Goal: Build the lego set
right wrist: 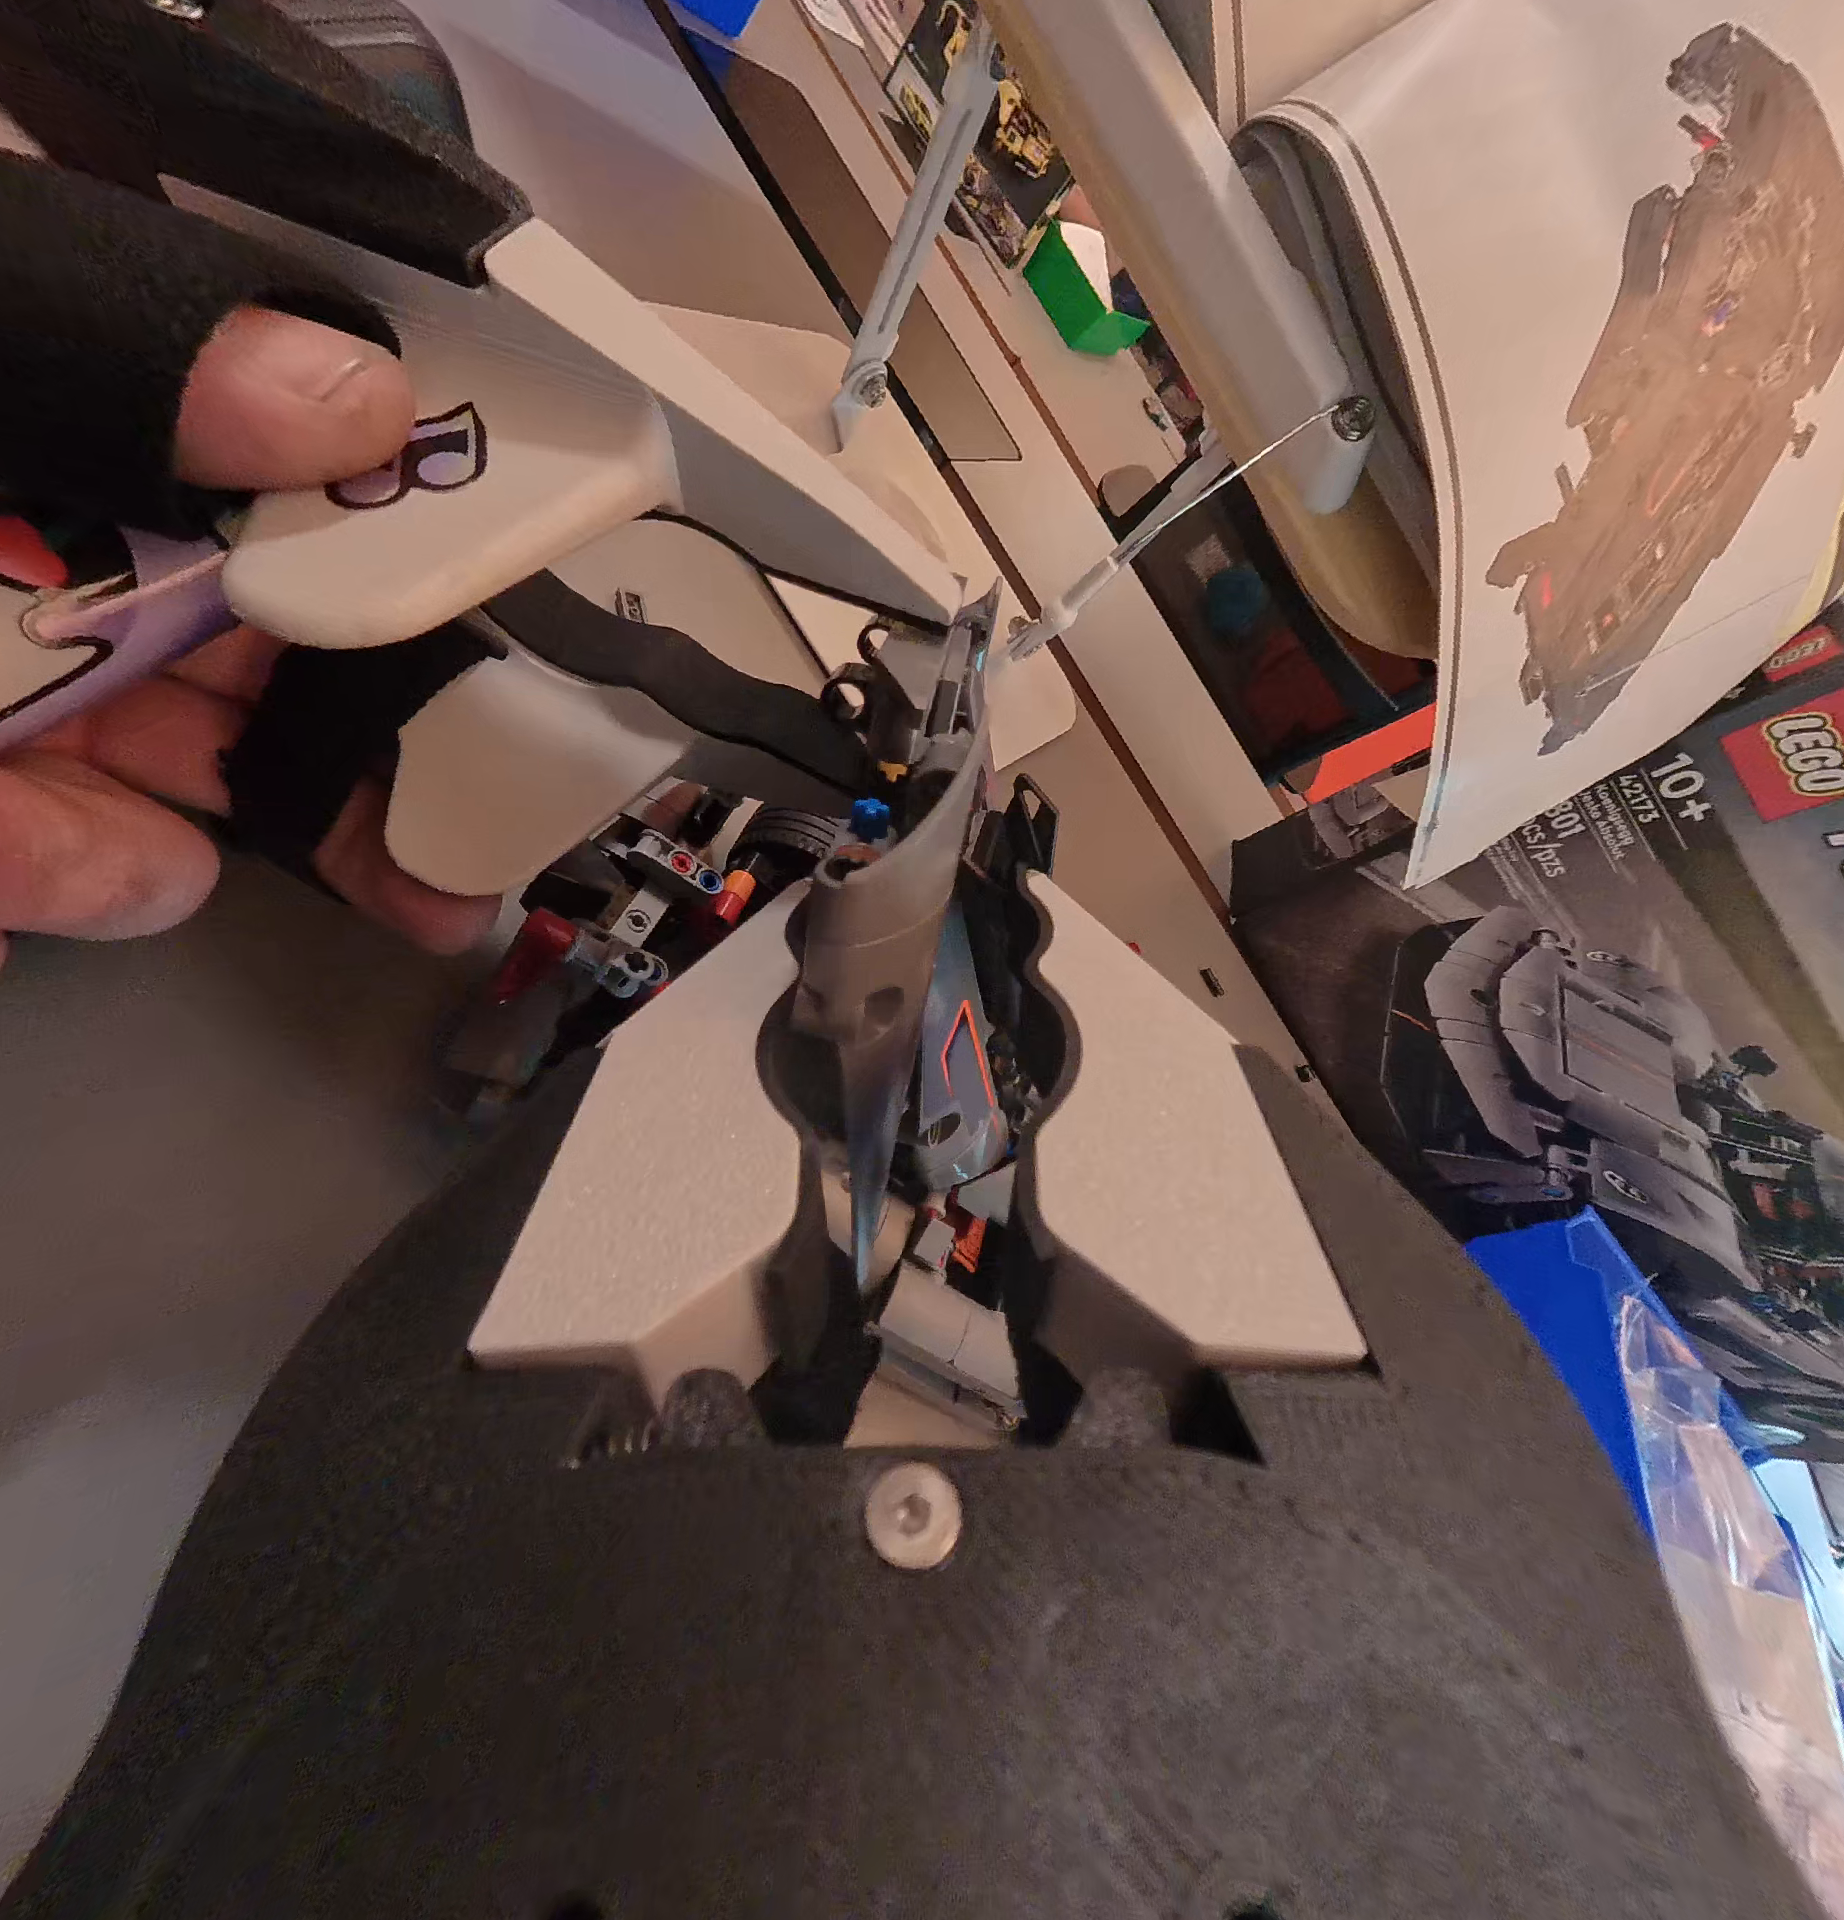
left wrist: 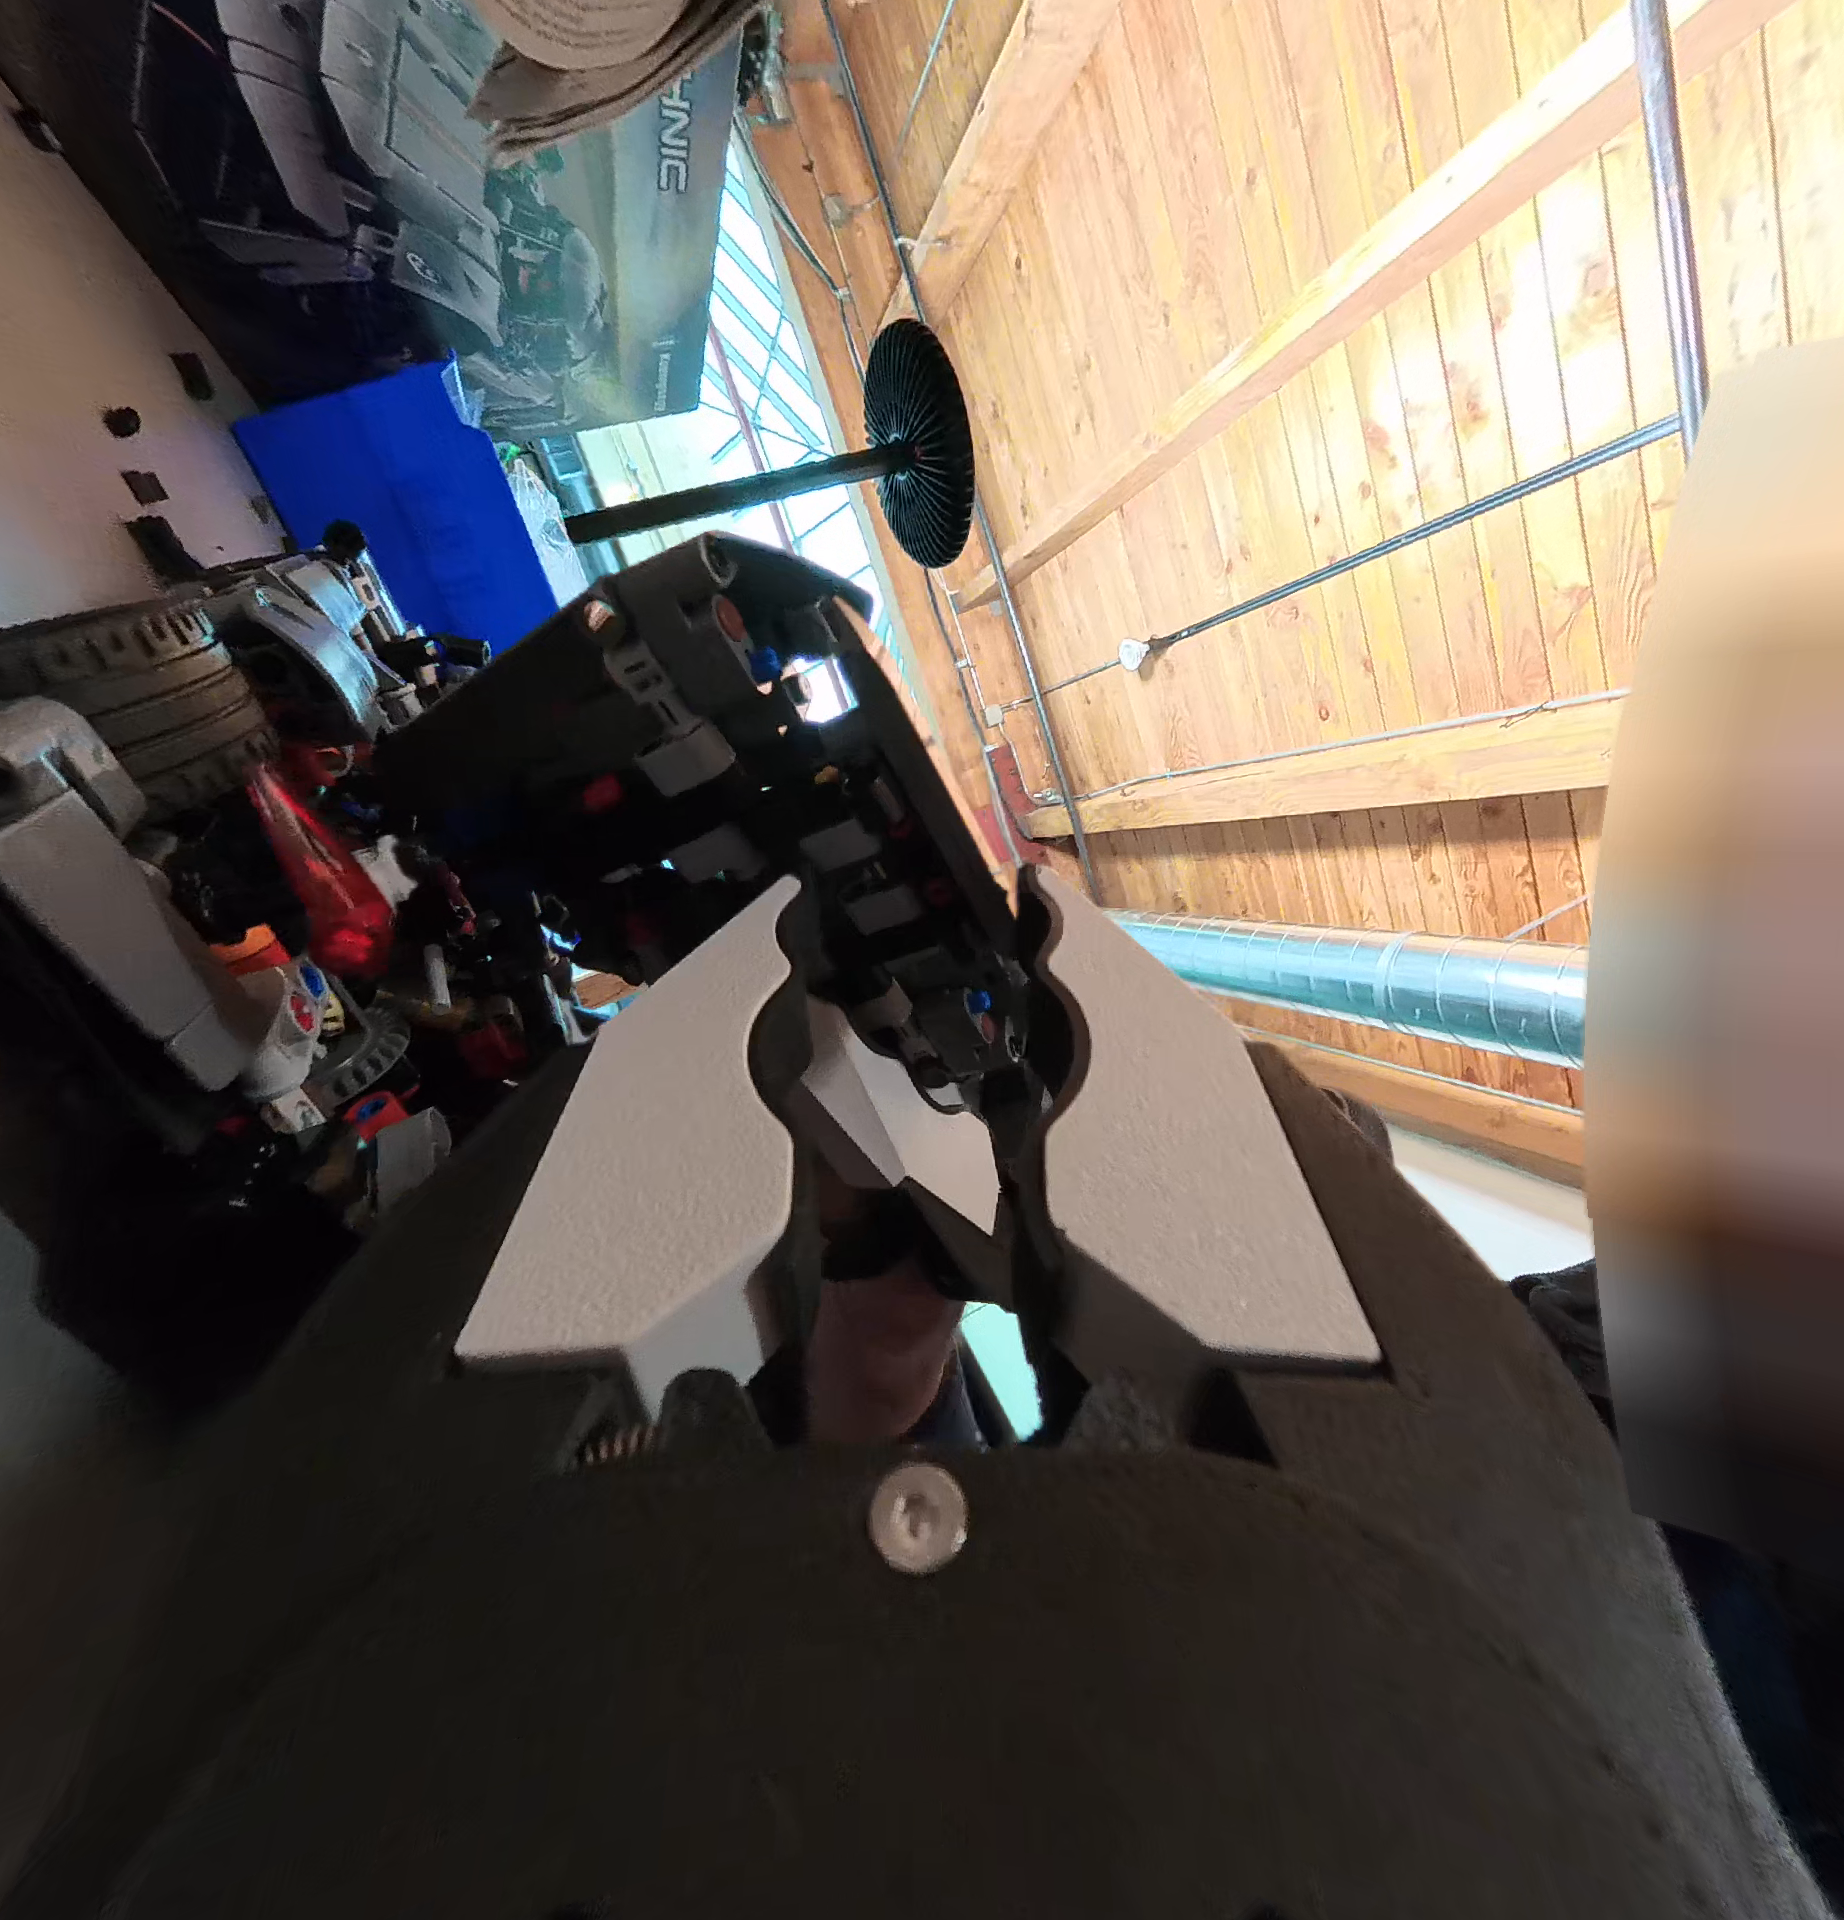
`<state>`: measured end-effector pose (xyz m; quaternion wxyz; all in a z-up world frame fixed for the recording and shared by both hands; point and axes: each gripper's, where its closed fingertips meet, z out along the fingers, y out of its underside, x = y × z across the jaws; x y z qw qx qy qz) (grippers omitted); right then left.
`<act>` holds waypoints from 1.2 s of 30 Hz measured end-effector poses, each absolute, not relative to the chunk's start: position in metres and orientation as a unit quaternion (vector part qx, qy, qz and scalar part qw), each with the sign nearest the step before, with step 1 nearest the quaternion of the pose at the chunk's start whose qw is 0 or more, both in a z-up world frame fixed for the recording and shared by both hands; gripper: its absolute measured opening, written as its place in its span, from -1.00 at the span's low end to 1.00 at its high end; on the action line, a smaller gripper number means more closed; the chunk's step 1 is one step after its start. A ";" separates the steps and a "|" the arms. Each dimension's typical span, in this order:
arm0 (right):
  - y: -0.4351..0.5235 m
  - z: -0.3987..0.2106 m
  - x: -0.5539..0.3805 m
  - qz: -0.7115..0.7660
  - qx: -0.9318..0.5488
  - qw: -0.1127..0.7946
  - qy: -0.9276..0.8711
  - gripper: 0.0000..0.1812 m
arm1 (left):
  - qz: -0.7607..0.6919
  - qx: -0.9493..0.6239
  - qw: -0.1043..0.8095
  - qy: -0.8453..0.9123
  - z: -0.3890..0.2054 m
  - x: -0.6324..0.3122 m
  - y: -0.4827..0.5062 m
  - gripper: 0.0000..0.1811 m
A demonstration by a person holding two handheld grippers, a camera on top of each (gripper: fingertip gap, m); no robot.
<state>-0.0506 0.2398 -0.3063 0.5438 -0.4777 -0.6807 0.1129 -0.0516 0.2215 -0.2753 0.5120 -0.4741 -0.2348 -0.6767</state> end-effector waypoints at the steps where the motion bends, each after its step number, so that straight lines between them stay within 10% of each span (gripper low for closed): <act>1: 0.240 -0.306 -0.050 0.116 -0.478 0.544 -0.680 -0.65 | -0.676 -0.477 0.511 -0.234 -0.276 -0.052 0.221 -0.60; 12: 0.240 -0.305 -0.051 0.146 -0.460 0.561 -0.672 -0.65 | -0.563 -0.579 0.562 -0.180 -0.269 -0.071 0.215 -0.43; 21: 0.240 -0.305 -0.051 0.153 -0.444 0.563 -0.681 -0.65 | -0.134 -0.781 0.576 0.202 -0.262 -0.076 0.210 -0.19; 36: 0.239 -0.306 -0.049 0.153 -0.440 0.564 -0.682 -0.63 | 0.208 -0.714 0.494 0.450 -0.290 -0.069 0.231 -0.76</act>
